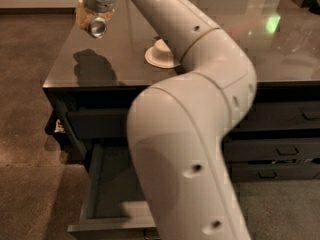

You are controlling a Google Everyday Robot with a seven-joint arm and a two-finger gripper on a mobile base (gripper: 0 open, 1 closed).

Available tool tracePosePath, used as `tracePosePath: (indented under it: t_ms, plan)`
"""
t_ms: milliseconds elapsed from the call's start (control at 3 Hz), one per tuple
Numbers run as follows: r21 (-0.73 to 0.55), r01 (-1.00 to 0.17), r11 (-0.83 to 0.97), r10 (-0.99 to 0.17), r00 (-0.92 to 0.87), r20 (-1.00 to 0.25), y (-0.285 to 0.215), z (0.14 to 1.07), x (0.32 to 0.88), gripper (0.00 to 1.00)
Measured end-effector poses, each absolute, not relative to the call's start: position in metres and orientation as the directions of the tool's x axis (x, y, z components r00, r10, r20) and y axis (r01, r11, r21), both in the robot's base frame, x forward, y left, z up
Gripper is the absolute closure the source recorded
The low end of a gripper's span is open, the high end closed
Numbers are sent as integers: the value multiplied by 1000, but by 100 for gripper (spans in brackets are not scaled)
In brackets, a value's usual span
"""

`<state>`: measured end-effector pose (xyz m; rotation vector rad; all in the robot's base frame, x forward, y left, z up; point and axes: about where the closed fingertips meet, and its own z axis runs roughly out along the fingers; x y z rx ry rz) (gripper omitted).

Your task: Place orange can into middle drawer

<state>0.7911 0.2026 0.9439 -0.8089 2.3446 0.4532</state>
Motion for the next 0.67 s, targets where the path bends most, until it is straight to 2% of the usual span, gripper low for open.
tracePosePath:
  t_ms: [333, 667]
  plan:
    - [143, -703, 697, -444, -579, -684, 151, 978, 740, 100]
    - [164, -751, 640, -502, -570, -651, 103, 964, 681, 100]
